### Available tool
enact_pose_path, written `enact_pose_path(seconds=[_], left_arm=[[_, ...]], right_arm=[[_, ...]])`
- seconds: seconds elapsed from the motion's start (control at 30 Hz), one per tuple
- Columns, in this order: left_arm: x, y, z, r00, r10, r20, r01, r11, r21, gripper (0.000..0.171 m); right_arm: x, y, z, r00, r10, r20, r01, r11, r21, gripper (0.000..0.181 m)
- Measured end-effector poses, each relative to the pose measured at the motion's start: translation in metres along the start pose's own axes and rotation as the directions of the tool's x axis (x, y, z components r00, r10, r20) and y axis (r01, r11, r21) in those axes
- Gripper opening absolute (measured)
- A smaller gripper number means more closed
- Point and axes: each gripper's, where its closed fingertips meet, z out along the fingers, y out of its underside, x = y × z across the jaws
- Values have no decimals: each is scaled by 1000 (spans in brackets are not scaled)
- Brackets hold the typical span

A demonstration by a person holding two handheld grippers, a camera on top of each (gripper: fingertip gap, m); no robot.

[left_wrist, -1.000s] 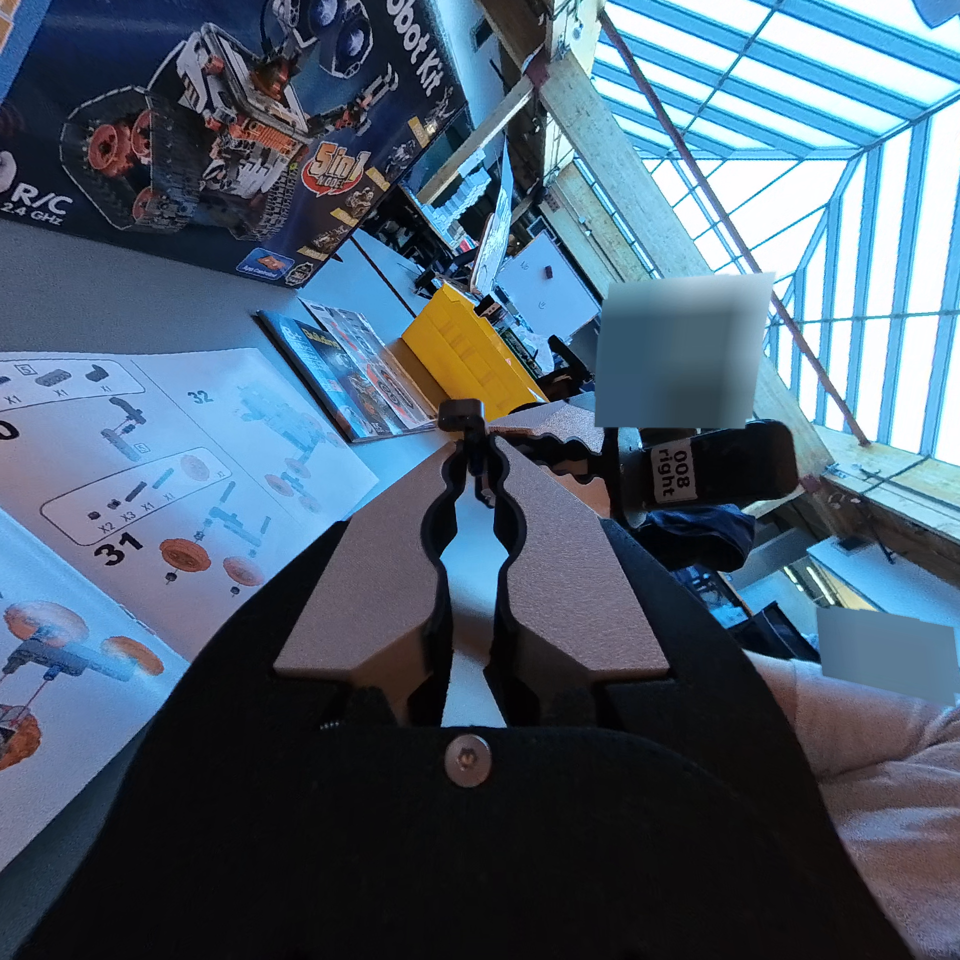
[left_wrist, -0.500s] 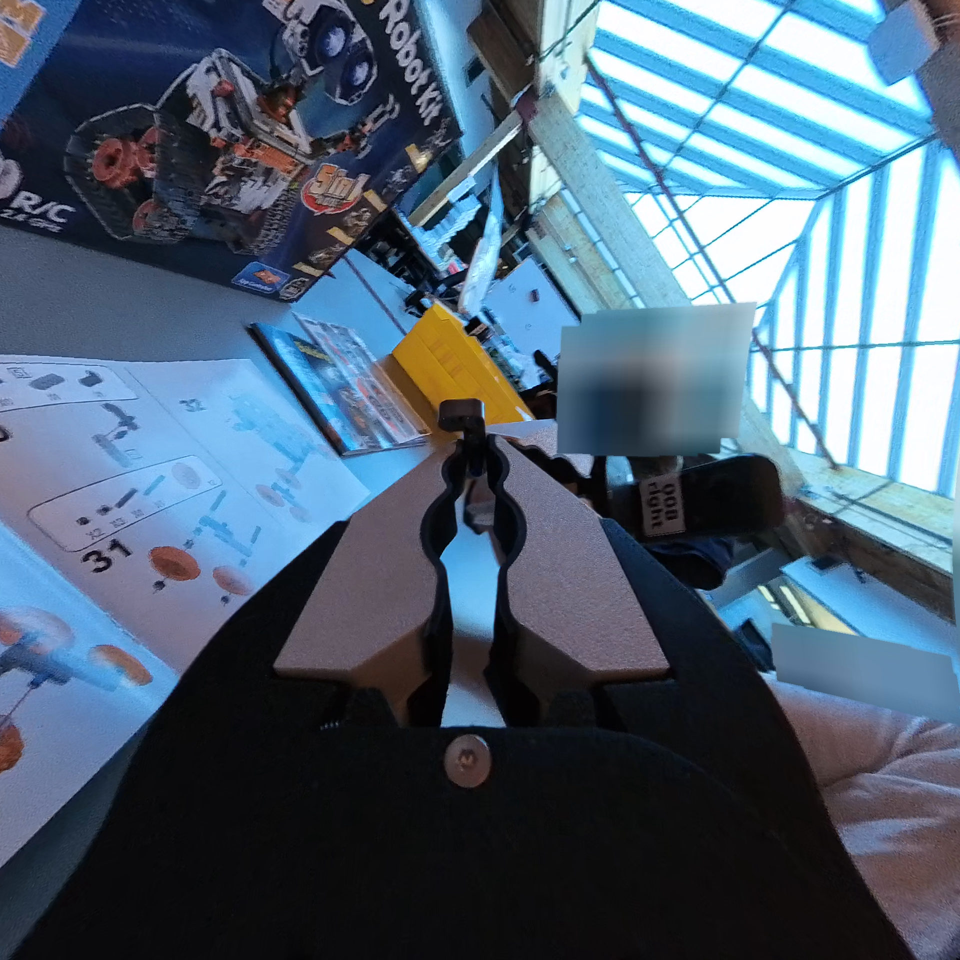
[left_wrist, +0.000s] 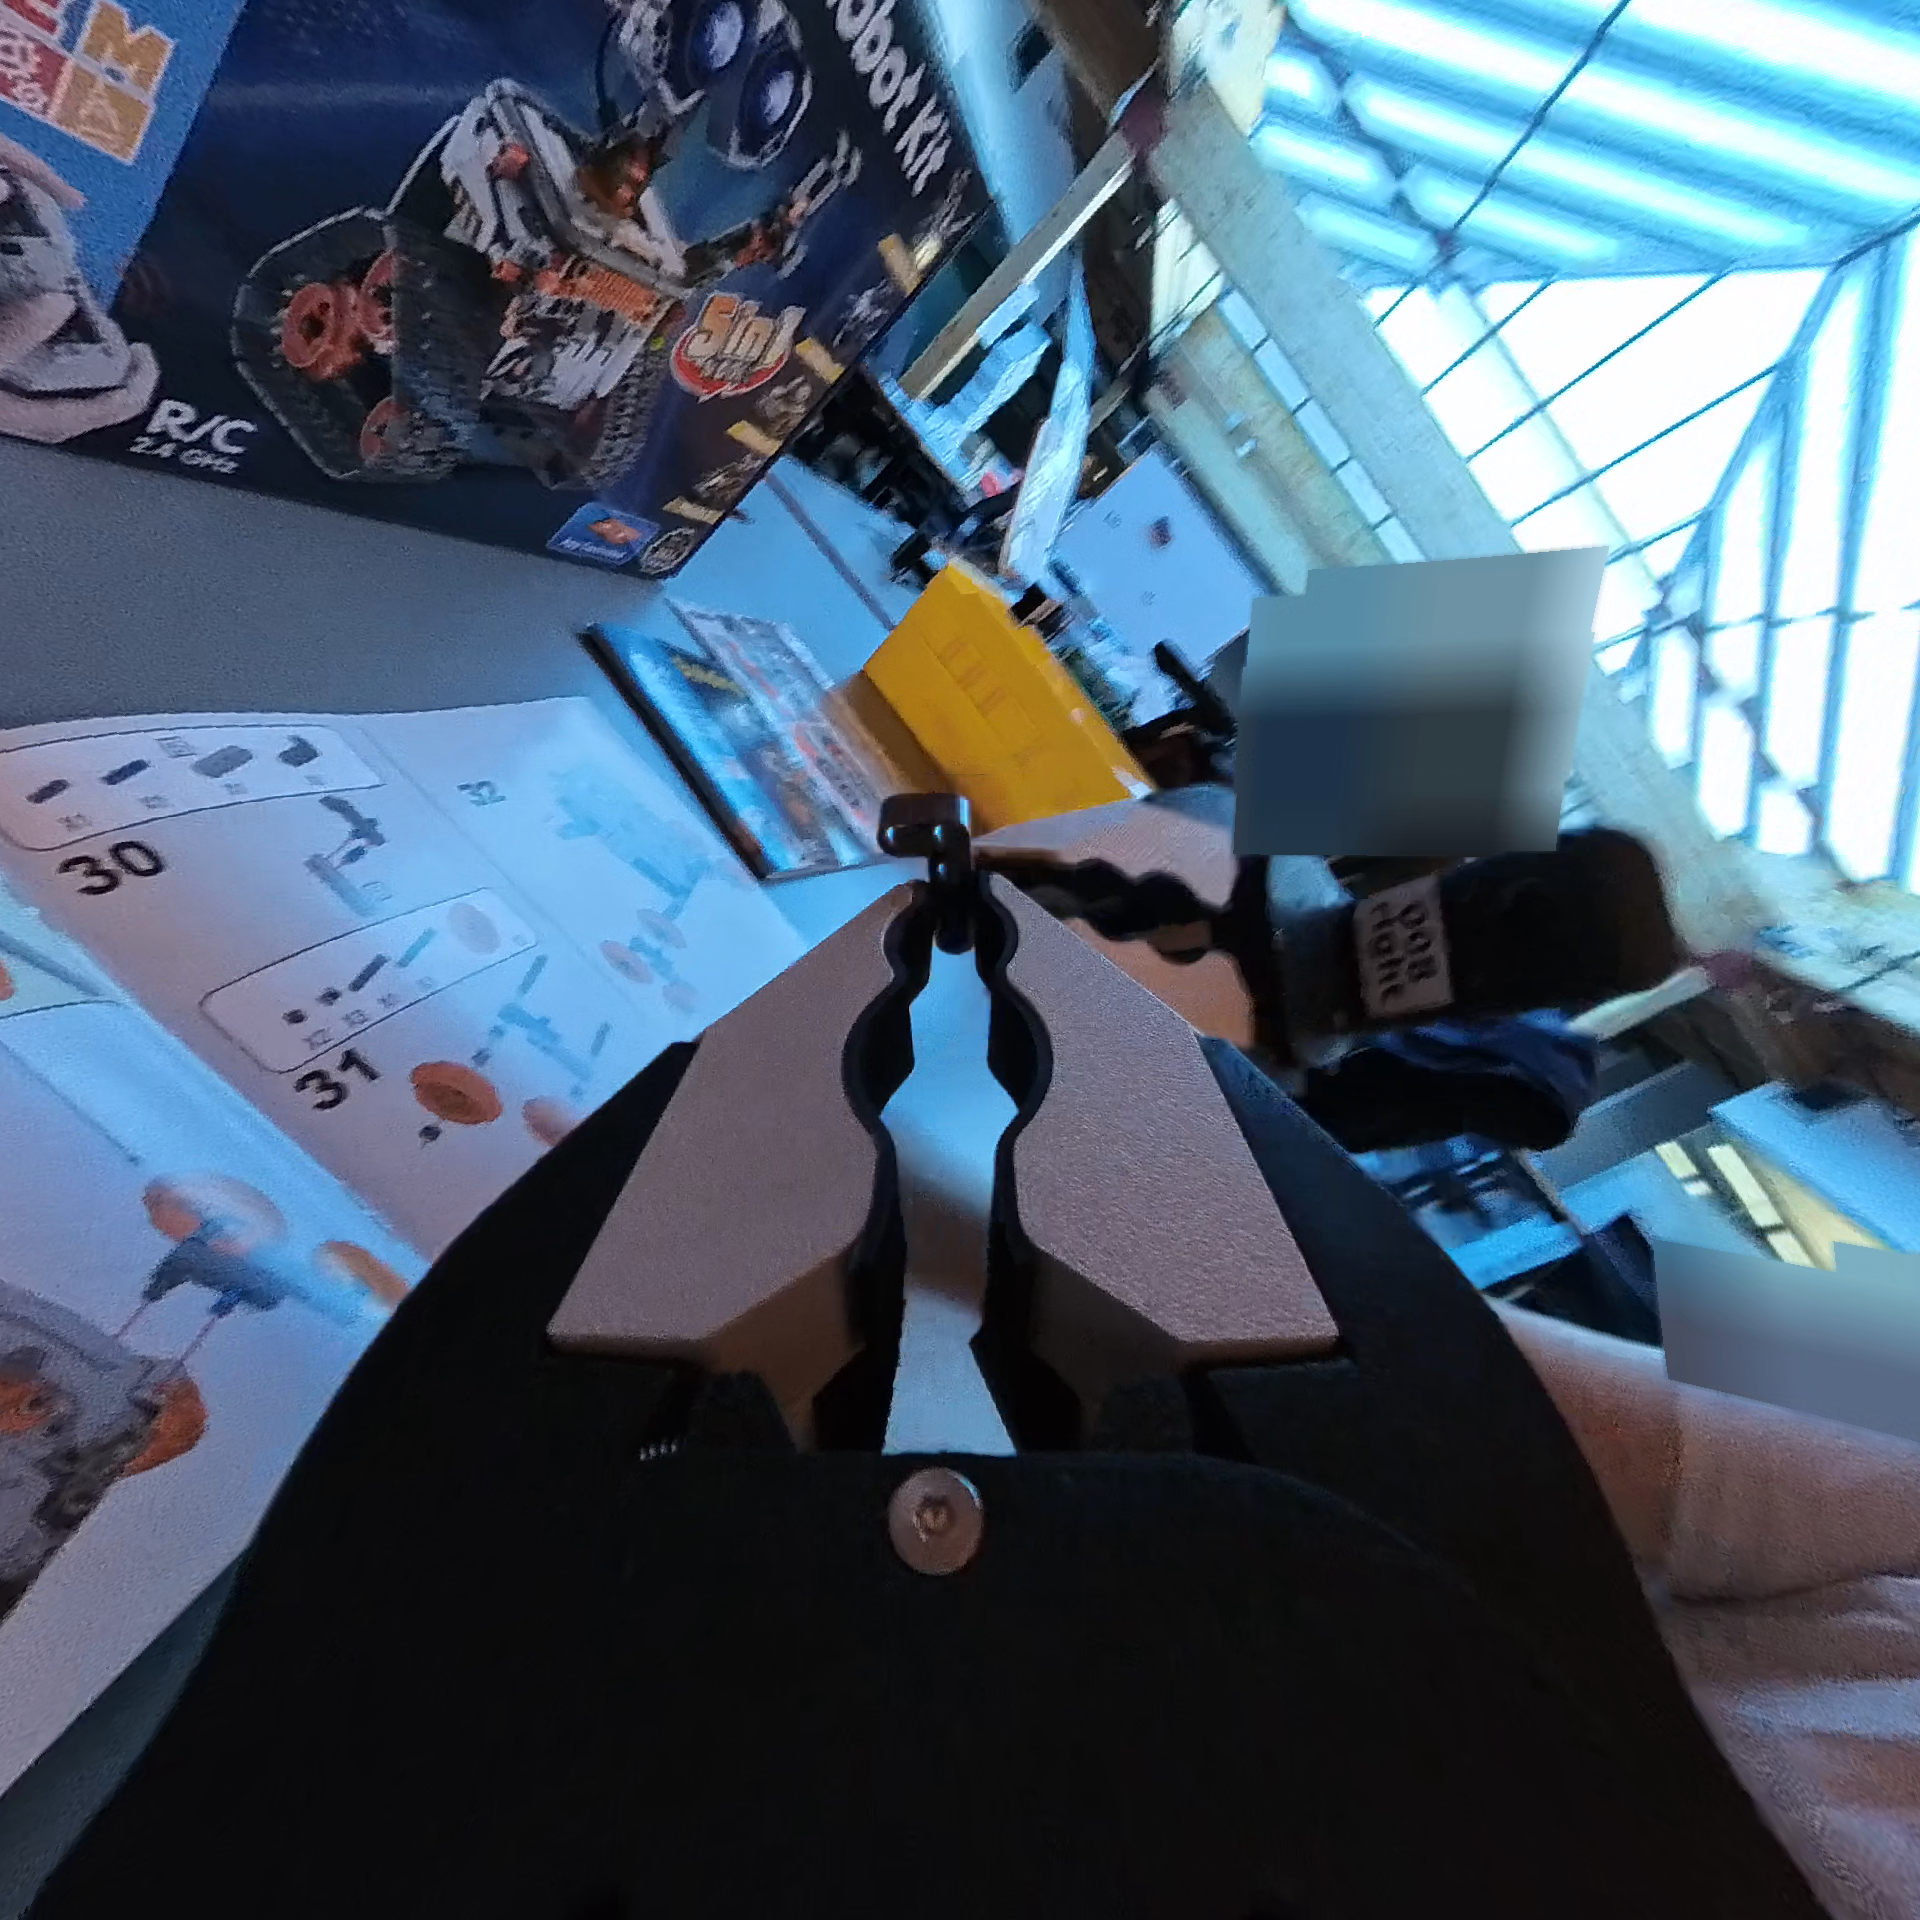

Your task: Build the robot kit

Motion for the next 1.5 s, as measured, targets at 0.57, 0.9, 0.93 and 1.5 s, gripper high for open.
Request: enact_pose_path(seconds=[0.57,0.9,0.93,1.5], left_arm=[[-20,55,21,986,-132,102,153,960,-235,5],[-26,35,4,983,-112,144,136,976,-168,4],[-25,33,3,983,-111,144,133,978,-160,4],[-30,20,-9,982,-82,171,107,984,-142,4]], right_arm=[[-26,81,-16,953,288,96,-203,839,-505,5],[-41,108,-48,880,431,199,-203,721,-662,25],[-42,105,-51,866,445,226,-201,725,-659,26],[-45,107,-34,800,410,438,85,646,-759,7]])
